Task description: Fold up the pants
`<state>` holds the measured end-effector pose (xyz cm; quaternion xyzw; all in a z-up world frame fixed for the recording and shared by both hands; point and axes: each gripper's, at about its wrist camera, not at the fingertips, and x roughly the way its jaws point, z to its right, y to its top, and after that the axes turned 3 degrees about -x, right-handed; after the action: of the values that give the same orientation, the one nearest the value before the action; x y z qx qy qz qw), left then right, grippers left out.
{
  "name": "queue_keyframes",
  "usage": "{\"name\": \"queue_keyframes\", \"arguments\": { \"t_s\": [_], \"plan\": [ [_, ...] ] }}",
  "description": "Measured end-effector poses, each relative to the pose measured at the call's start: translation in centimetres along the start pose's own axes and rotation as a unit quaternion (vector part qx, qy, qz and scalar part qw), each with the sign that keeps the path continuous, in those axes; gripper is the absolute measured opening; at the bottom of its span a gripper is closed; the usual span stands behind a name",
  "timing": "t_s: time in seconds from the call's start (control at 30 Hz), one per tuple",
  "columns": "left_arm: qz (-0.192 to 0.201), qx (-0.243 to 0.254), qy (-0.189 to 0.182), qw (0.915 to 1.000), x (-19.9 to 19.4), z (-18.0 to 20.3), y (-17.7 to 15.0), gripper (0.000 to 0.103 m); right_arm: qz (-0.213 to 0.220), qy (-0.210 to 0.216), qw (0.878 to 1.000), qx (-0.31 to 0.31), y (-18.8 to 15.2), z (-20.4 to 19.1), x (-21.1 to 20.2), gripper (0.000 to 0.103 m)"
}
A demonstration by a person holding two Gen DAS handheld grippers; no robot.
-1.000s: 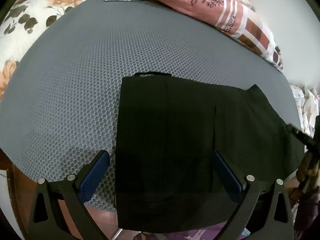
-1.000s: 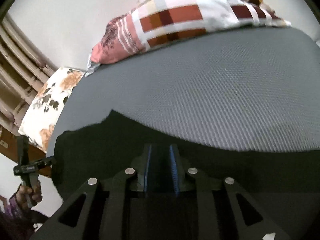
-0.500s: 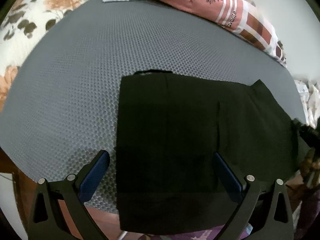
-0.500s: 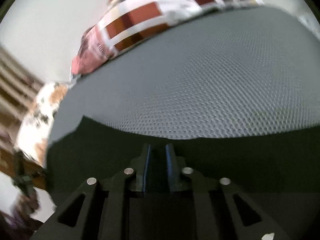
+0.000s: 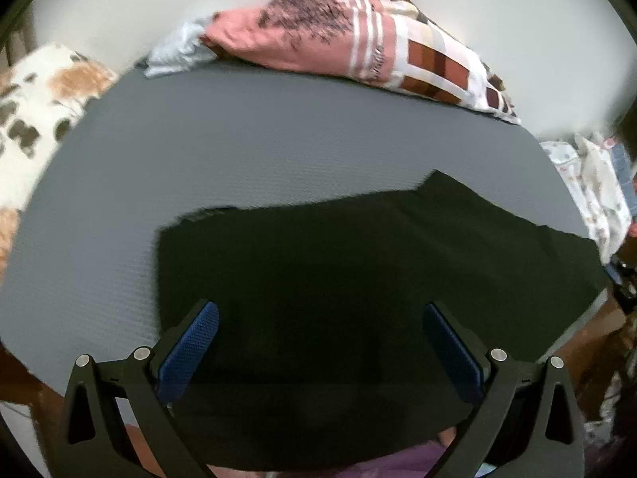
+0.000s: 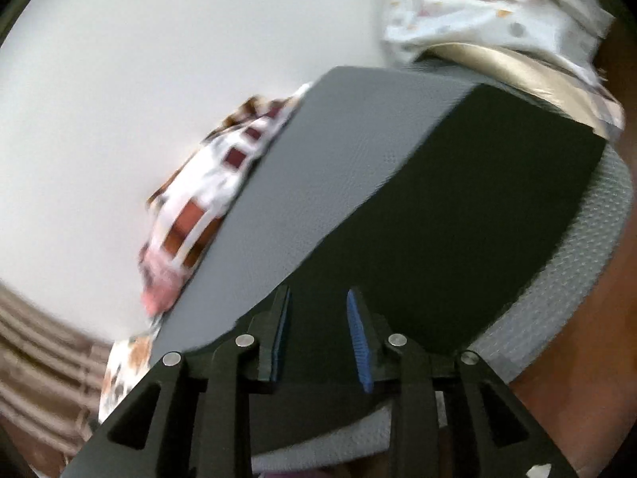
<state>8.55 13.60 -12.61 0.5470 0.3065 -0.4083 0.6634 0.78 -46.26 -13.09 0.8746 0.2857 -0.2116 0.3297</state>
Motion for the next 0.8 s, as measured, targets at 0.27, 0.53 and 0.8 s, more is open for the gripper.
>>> {"name": "queue_keyframes", "arguments": {
  "t_s": [0.27,0.53,0.8],
  "plan": [
    [-0.031,0.026,0.012,0.9991,2.0,2.0,-0.7,0.102,-0.173,0.057,0.966,-0.185,-4.7,-11.0,14.5,0.028],
    [-0.048,0.019,0.019,0.9985,3.0,1.6,-1.0,0.102,-0.181,-0.021,0.972,-0.147,-1.5,-7.3,17.4,0.004],
    [-0.053,0.031,0.031,0.9976,3.4,1.7,-1.0,0.102,-0.058,-0.087,0.994,-0.027,3.9,2.9,10.1,0.0]
  ]
}}
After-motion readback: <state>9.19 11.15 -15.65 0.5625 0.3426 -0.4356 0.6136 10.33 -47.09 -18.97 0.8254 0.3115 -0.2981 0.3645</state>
